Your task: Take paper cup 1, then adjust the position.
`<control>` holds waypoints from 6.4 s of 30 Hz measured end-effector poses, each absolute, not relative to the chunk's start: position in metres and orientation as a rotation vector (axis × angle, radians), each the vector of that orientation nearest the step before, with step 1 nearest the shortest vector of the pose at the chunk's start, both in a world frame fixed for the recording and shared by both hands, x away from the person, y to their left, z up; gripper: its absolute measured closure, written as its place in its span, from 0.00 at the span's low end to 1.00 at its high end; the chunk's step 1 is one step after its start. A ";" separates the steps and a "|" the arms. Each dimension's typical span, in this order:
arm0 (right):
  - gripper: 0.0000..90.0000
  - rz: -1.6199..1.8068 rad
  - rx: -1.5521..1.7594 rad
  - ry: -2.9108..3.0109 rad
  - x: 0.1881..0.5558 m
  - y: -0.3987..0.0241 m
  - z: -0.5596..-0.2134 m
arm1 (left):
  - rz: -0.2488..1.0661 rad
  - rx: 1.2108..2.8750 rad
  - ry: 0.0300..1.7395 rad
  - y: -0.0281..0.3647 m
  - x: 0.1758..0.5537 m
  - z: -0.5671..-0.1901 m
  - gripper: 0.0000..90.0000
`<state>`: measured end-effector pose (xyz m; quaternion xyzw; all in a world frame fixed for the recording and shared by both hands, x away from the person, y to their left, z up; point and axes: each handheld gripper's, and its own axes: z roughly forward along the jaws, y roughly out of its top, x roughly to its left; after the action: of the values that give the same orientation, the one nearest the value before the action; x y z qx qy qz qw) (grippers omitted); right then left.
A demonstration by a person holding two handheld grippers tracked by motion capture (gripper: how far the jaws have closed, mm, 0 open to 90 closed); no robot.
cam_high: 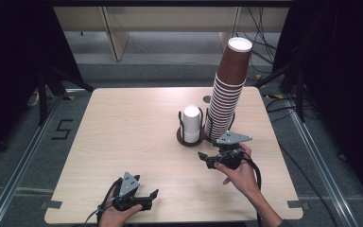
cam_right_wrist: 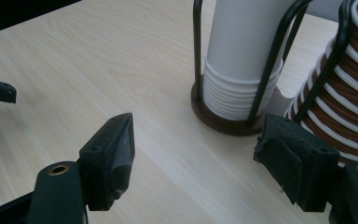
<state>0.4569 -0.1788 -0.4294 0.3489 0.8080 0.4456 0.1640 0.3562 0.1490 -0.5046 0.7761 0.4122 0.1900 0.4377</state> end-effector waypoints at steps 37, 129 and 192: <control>0.31 1.250 1.047 2.197 0.504 -0.144 -0.406 | 0.456 1.940 1.014 0.148 0.355 -0.505 0.16; 0.39 1.409 0.819 2.142 0.453 -0.124 -0.340 | 0.448 1.938 1.012 0.149 0.356 -0.505 0.16; 0.39 1.565 0.728 2.504 0.406 -0.073 -0.415 | 0.497 1.801 0.719 0.111 0.358 -0.504 0.14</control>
<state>0.4063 -0.0729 -0.4153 0.2391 0.8224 0.5138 0.0500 0.3576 0.1112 -0.5036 0.7573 0.3024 0.2090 0.5397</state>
